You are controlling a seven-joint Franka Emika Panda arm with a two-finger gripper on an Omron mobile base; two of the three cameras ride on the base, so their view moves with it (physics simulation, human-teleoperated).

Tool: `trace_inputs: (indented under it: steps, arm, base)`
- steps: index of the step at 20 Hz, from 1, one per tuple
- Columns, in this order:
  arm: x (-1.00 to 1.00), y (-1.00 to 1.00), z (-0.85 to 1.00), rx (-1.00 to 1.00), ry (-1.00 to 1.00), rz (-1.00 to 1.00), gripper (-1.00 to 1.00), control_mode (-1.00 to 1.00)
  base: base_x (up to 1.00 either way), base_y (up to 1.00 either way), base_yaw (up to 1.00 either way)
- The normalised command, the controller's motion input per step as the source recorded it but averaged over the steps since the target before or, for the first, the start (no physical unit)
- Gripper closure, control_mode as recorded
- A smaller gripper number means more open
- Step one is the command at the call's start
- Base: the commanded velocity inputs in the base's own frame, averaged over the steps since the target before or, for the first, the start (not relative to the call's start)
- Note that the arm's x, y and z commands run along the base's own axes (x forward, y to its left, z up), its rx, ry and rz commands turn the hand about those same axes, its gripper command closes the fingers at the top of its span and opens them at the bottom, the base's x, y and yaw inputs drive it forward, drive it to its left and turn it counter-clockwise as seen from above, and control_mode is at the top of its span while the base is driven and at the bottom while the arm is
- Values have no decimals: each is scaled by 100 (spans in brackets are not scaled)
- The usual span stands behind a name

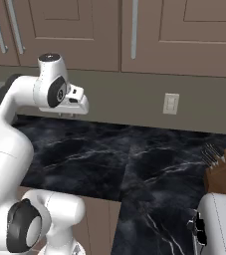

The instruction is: Navigate to the microwave.

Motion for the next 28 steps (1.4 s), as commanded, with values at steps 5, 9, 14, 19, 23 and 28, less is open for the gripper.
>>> trace_inputs:
  steps: [5,9,14,19,23,28]
  arm:
    - [-65,1,0,-2,-9,0,-100,-100]
    - [-100,2,6,-10,-27,0,-100,-100]
    - [-100,0,27,-2,-22,-1,-100,-100]
    - [-82,0,33,12,-11,-1,-100,-100]
    - [-86,-5,51,13,-9,-3,-100,-100]
    - [-93,0,71,3,-17,-6,-100,-100]
  base:
    - [0,0,0]
    - [0,0,0]
    - [0,0,0]
    - [0,0,0]
    - [0,0,0]
    - [0,0,0]
